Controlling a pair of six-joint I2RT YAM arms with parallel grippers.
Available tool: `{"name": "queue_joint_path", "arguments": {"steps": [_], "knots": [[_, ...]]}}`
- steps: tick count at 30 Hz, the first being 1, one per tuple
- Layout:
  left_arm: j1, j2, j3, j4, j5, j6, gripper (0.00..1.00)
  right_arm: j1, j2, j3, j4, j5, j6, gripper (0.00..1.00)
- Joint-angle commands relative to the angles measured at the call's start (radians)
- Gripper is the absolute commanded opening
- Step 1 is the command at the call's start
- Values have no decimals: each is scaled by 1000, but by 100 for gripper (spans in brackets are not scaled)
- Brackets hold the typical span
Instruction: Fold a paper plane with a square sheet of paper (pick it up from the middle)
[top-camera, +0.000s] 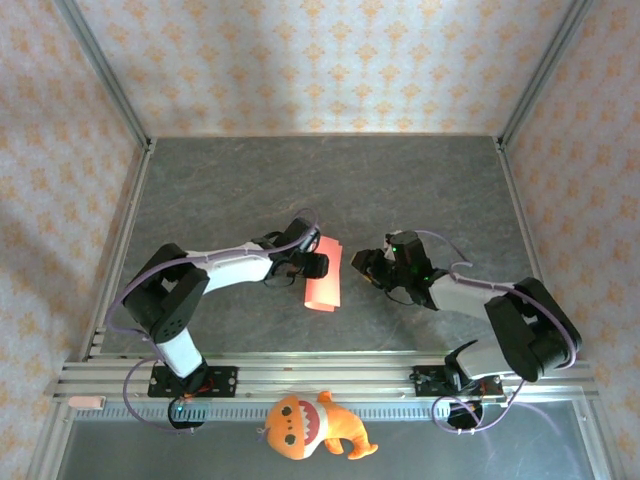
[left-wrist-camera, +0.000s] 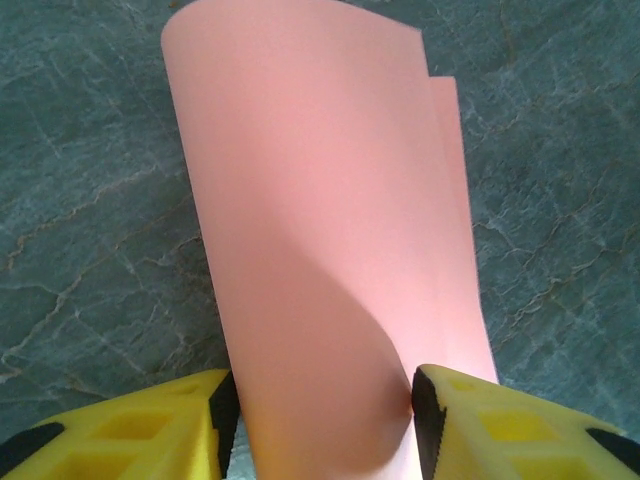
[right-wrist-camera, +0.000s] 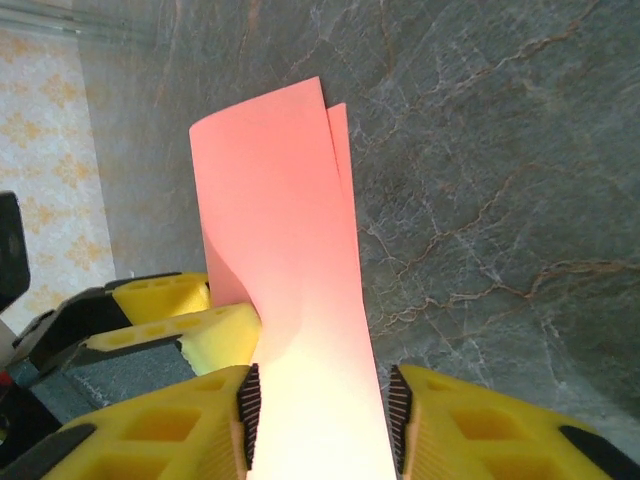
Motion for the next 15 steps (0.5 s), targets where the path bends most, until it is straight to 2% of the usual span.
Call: {"name": "queue_joint_path", "arguments": {"steps": [1,8,13,15], "knots": [[13,33,25,-82,-11,97,51,15,21,38,52,-17,12,39],[22,43,37,-105,19,168,56,27,71,66,60,-25,22,37],[36,51,43,-121,-3,176,56,28,86,74,59,-29,22,36],[38,54,45,-120,-11,178,56,29,95,80,59,-35,22,33]]}}
